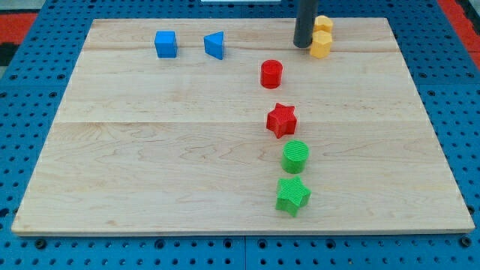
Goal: Push the blue triangle towards the red circle
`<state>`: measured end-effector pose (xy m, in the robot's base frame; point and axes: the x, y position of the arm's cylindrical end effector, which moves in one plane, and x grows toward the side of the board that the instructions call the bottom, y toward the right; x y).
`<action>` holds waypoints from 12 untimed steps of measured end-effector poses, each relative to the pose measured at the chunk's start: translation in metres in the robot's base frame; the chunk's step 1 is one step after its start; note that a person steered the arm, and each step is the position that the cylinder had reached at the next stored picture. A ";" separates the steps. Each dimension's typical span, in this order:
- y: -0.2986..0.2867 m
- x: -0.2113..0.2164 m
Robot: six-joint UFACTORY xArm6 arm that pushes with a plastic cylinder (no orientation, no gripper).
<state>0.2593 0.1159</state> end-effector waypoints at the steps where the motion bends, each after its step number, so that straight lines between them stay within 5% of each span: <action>1: -0.026 -0.007; 3: -0.136 -0.047; 5: -0.176 -0.030; 12: -0.150 0.039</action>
<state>0.2982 -0.0342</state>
